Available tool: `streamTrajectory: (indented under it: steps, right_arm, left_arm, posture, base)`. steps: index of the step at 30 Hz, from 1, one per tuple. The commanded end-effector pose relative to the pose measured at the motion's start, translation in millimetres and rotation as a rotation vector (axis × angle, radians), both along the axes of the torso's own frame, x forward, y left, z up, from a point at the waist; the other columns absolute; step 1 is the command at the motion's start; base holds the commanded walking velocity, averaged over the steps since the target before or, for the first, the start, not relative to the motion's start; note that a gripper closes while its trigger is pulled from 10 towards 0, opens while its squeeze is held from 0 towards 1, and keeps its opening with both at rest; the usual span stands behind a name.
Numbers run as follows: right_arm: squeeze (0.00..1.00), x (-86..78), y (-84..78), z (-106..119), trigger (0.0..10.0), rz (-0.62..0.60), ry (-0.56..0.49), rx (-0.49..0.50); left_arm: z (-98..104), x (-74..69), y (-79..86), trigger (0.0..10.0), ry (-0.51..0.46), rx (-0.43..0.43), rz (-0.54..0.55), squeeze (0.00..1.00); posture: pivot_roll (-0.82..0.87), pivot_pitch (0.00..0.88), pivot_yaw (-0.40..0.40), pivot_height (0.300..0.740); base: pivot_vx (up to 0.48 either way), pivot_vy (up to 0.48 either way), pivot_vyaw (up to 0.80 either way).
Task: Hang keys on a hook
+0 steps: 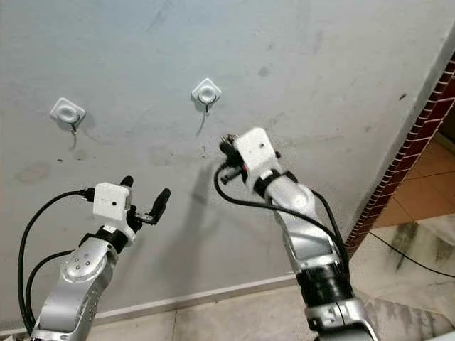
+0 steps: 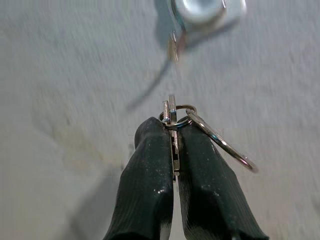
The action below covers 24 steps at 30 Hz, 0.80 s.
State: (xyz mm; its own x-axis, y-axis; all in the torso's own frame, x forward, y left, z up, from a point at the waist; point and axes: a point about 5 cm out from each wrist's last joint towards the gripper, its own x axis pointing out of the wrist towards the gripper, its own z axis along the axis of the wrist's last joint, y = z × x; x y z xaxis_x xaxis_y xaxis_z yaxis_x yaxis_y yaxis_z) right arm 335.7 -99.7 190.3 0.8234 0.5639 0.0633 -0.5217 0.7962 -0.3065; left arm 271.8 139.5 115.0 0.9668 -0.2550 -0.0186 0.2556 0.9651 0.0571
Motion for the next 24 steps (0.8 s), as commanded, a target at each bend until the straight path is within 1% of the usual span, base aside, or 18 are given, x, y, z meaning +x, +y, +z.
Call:
streamTrajectory:
  steps: [1,6,7,8,9,10,11,12,14,15,16,17,20,23,24]
  right_arm:
    - [0.0,2.5,13.9,11.1,10.0,0.084,-0.035,-0.01]
    - [0.0,2.0,19.2,15.5,10.0,0.142,-0.04,-0.017]
    - [0.0,-0.2,20.6,15.4,10.0,0.176,-0.034,-0.02]
    - [0.0,-4.5,23.6,15.3,10.0,0.247,-0.012,-0.013]
    - [0.0,-6.9,25.9,16.2,10.0,0.292,0.004,0.006]
    - [0.0,-8.8,27.8,17.5,10.0,0.33,0.016,0.024]
    - [0.0,-8.8,27.8,17.5,10.0,0.33,0.016,0.024]
    - [0.0,-10.1,30.6,21.0,10.0,0.377,0.027,0.059]
    - [0.0,-8.7,33.5,28.4,10.0,0.394,0.014,0.097]
    - [0.0,-8.7,33.5,28.4,10.0,0.394,0.014,0.097]
    - [0.0,-7.3,35.0,33.4,10.0,0.397,0.003,0.117]
    - [0.0,-5.0,38.7,43.0,10.0,0.408,-0.011,0.16]
    - [0.0,-2.8,43.7,52.9,10.0,0.417,-0.034,0.2]
    - [0.0,-1.7,44.9,57.7,10.0,0.414,-0.046,0.225]
    - [0.0,-0.2,45.2,62.6,10.0,0.409,-0.056,0.254]
  left_arm:
    - [3.5,-1.7,2.5,10.0,-0.011,0.022,0.001,0.0]
    - [3.7,-3.6,3.8,10.0,-0.011,0.027,0.002,0.0]
    - [3.2,-4.8,3.9,10.0,-0.009,0.027,0.0,0.0]
    - [2.3,-6.1,3.1,10.0,-0.003,0.027,-0.005,0.0]
    - [2.0,-6.0,2.4,10.0,-0.001,0.026,-0.007,0.0]
    - [1.8,-5.7,1.8,10.0,0.001,0.025,-0.01,0.0]
    - [1.8,-5.7,1.8,10.0,0.001,0.025,-0.01,0.0]
    - [1.9,-5.1,1.1,10.0,0.003,0.023,-0.013,0.0]
    - [2.3,-4.5,0.8,10.0,0.005,0.02,-0.016,0.0]
    - [2.3,-4.5,0.8,10.0,0.005,0.02,-0.016,0.0]
    - [2.5,-4.3,0.7,10.0,0.005,0.019,-0.017,0.0]
    - [2.6,-4.2,0.5,10.0,0.007,0.018,-0.019,0.0]
    - [2.4,-4.5,0.5,10.0,0.009,0.017,-0.02,0.0]
    - [2.5,-4.6,0.2,10.0,0.01,0.018,-0.021,0.0]
    - [2.6,-4.7,-0.1,10.0,0.01,0.019,-0.022,0.0]
  posture:
    - [0.03,0.012,0.057,0.74]
    - [0.03,0.016,0.056,0.74]
    - [0.03,0.021,0.057,0.74]
    - [0.03,0.025,0.059,0.74]
    - [0.03,0.026,0.061,0.74]
    - [0.03,0.026,0.061,0.74]
    - [0.03,0.026,0.061,0.74]
    - [0.03,0.028,0.064,0.74]
    - [0.03,0.029,0.065,0.74]
    - [0.03,0.029,0.065,0.74]
    - [0.03,0.029,0.065,0.74]
    - [0.03,0.03,0.065,0.74]
    - [0.03,0.031,0.064,0.74]
    - [0.04,0.032,0.061,0.74]
    - [0.04,0.033,0.06,0.74]
  base:
    - [0.0,0.0,0.0]
    - [0.0,0.0,0.0]
    - [0.0,0.0,0.0]
    - [0.0,0.0,0.0]
    - [0.0,0.0,0.0]
    - [0.0,0.0,0.0]
    - [0.0,0.0,0.0]
    - [0.0,0.0,0.0]
    - [0.0,0.0,0.0]
    - [0.0,0.0,0.0]
    - [0.0,0.0,0.0]
    - [0.0,0.0,0.0]
    - [0.0,0.0,0.0]
    - [0.0,0.0,0.0]
    - [0.0,0.0,0.0]
